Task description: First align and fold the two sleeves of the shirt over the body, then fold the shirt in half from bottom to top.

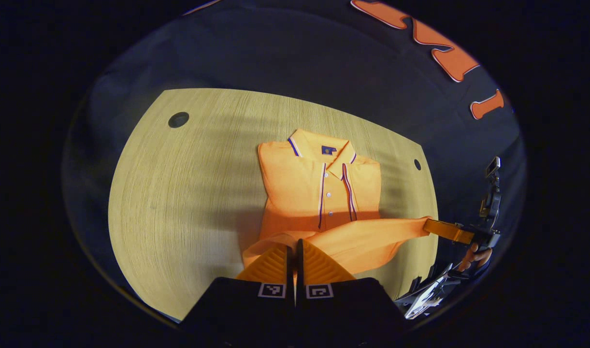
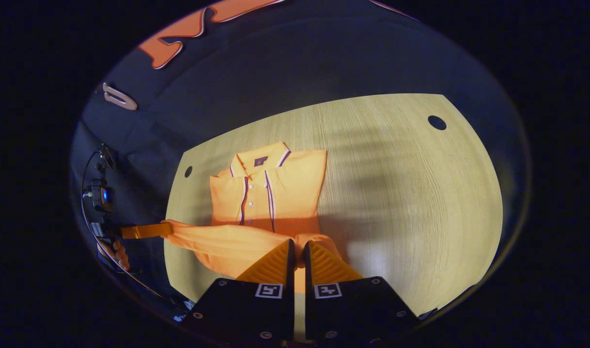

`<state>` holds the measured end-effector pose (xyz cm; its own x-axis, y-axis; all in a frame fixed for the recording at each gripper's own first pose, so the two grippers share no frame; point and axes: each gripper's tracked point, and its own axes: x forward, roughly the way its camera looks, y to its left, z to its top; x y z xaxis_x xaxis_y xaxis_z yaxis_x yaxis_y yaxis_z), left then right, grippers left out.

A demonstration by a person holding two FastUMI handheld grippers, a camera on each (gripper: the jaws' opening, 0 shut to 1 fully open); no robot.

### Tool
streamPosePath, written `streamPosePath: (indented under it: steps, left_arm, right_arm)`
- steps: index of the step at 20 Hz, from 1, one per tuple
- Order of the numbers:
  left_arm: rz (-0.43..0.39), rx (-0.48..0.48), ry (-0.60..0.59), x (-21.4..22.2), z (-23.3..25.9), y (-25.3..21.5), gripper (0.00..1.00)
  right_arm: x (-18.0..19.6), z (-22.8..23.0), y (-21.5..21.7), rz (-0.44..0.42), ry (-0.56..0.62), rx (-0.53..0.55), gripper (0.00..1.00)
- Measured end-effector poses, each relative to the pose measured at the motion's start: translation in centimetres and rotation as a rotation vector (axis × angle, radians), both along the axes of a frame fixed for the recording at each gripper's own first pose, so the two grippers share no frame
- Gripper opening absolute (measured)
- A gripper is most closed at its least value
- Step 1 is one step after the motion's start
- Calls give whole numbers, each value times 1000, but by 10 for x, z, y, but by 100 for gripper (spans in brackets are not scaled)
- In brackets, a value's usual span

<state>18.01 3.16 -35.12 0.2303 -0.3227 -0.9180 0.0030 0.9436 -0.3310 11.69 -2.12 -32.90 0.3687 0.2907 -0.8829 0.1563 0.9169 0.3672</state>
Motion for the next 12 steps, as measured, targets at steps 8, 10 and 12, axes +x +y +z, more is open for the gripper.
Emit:
streamPosePath:
  steps: [8,10,12]
  left_arm:
    - [-36,-24,34,80,-55,-12,1]
    - [5,-17,37,89,-70,-10,1]
    - [73,-37,-19,107,-75,-7,2]
  right_arm:
    - [63,-41,-4,-119,62,48,10]
    - [79,-54,-4,-168,66,72,10]
    - [100,-55,-2,-235,37,123,10]
